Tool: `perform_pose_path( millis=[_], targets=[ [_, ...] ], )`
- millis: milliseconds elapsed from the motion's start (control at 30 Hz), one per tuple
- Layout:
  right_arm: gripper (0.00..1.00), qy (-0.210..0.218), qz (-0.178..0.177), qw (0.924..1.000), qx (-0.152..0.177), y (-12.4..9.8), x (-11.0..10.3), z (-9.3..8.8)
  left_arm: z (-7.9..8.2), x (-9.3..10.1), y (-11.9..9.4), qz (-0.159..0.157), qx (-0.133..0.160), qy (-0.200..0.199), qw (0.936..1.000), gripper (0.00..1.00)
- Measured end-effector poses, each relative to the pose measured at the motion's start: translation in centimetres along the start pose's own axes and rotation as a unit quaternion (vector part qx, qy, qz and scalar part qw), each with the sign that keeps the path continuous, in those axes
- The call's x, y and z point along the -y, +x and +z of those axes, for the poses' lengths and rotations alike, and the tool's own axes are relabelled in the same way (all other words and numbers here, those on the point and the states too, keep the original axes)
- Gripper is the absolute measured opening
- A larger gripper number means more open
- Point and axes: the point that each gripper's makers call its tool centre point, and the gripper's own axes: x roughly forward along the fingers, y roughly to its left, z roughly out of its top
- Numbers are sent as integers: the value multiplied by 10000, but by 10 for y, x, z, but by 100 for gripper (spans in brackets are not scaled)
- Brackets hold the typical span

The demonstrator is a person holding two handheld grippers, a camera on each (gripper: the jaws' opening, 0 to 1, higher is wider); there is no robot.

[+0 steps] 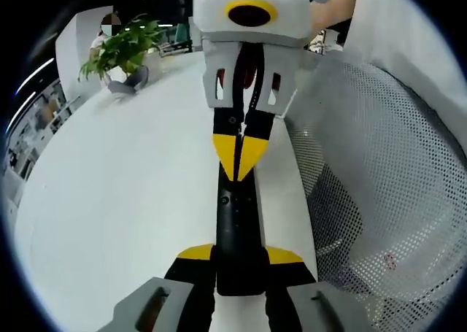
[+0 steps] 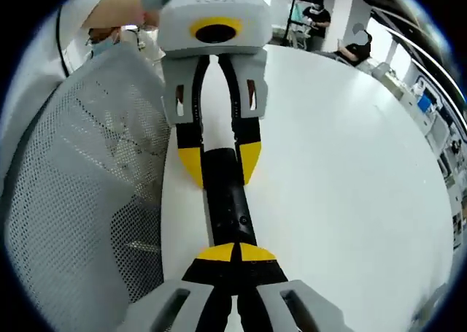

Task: Press the specified remote control buttons in sequence, fully releasing each button before pressing the next.

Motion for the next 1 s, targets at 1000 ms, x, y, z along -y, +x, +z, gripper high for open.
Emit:
perform_pose_path(
  millis=[1000],
  targets=[
    [0,-764,-536,9943,521,1,-6,6,2,2,-2,43,47,-73,10000,24]
  ],
)
